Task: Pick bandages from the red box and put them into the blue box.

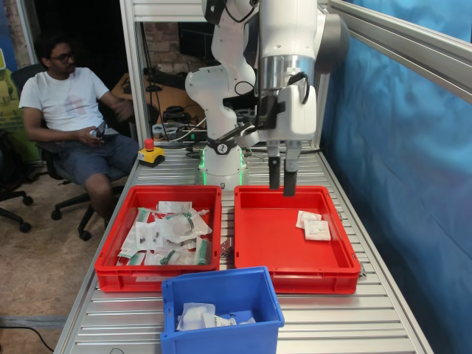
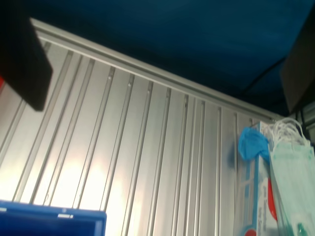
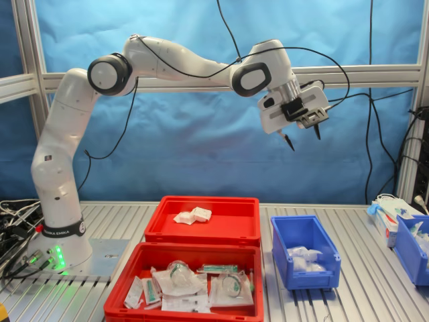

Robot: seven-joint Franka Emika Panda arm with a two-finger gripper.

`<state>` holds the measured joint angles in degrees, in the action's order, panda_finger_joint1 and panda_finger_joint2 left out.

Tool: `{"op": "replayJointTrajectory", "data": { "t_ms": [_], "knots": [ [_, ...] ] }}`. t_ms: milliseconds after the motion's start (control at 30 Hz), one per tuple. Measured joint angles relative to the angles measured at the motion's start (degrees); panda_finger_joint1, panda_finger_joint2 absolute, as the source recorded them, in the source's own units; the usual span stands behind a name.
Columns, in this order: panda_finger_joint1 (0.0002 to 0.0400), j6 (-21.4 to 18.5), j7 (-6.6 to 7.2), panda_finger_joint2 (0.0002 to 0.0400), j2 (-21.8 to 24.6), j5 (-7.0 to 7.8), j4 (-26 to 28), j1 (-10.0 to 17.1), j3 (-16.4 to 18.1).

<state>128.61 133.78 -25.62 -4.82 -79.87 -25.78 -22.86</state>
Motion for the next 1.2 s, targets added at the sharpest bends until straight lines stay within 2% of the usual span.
{"op": "replayJointTrajectory", "data": {
  "t_ms": [67, 100, 167, 400, 467, 800, 1200],
  "knots": [
    [0.0400, 0.00, 0.00, 0.0400, 0.63, 0.00, 0.01, 1.21, 2.11],
    [0.0400, 0.00, 0.00, 0.0400, 0.63, 0.00, 0.01, 1.21, 2.11],
    [0.0400, 0.00, 0.00, 0.0400, 1.40, 0.00, 0.01, 3.00, 4.90],
    [0.0400, 0.00, 0.00, 0.0400, 2.85, 0.00, 0.01, 6.30, 9.31],
    [0.0400, 0.00, 0.00, 0.0400, 3.96, 0.00, 0.01, 8.44, 11.64],
    [0.0400, -0.11, 0.00, 0.0400, 5.88, 0.00, -0.08, 13.33, 15.20],
    [0.0400, -0.29, 0.00, 0.0400, 6.69, 0.00, -2.25, 18.30, 16.99]
  ]
}}
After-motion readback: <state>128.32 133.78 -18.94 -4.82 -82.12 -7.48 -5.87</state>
